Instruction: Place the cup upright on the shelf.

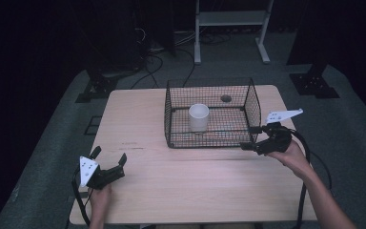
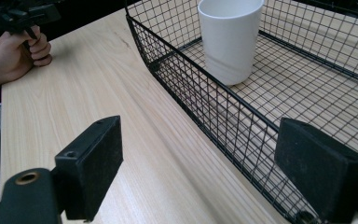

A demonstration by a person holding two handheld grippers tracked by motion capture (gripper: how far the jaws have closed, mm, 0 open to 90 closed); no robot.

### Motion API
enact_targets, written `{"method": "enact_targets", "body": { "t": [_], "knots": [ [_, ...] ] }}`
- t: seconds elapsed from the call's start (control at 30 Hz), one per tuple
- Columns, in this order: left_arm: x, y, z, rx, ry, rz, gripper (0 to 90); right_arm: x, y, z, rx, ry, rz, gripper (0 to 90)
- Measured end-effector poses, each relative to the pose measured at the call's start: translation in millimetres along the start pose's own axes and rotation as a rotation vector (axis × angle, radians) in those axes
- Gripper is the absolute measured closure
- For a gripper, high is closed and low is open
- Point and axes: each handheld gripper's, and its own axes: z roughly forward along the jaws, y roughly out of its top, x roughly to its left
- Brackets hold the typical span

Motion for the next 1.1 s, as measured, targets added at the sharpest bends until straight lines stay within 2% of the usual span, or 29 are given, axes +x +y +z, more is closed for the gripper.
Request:
{"method": "enact_targets", "body": {
  "t": [0.17,0.6,0.83,1.1],
  "knots": [
    [-0.2,0.0,0.1,-0.001,0.000,-0.001,0.0,0.3,-5.8,-5.2,0.000,-0.018,0.000,14.4],
    [-0.1,0.0,-0.1,0.001,0.000,0.003,0.0,1.7,-27.5,-16.4,-0.030,-0.026,0.027,14.4],
    [-0.2,0.0,0.0,0.000,0.001,0.004,0.0,5.4,-39.7,-25.8,-0.049,-0.042,0.033,14.4],
    [-0.4,-0.1,0.0,0.000,0.001,0.005,0.0,10.7,-54.9,-28.7,-0.045,-0.056,0.037,14.3]
  ]
}}
